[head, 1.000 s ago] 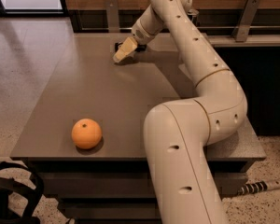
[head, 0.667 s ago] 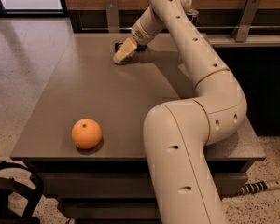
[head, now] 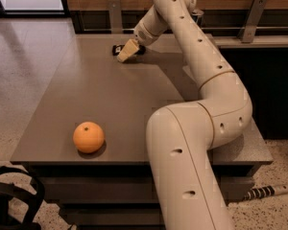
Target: Move rxbar chocolate near orange
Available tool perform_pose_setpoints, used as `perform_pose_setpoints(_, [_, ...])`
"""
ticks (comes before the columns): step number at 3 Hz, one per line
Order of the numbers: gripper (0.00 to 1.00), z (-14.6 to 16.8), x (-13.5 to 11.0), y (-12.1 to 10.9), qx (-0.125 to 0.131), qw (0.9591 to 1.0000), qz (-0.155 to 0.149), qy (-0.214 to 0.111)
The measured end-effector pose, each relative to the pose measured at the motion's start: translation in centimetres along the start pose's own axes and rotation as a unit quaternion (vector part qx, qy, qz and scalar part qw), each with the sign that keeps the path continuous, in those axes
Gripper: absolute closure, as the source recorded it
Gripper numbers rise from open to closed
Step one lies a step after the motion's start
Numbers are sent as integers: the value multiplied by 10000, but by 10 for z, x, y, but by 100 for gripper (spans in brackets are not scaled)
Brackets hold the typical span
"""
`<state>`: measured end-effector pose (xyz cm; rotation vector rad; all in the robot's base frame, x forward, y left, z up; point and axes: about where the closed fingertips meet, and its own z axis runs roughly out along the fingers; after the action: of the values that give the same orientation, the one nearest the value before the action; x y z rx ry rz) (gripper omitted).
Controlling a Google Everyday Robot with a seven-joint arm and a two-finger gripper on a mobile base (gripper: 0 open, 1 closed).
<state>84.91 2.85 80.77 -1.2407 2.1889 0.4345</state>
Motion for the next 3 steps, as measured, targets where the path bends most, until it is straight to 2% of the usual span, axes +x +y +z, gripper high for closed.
perform_pose_setpoints(1, [96, -6, -4, 1, 1, 10000, -1, -1])
perform_pose_setpoints(3, [100, -8, -6, 1, 2, 10000, -5, -5])
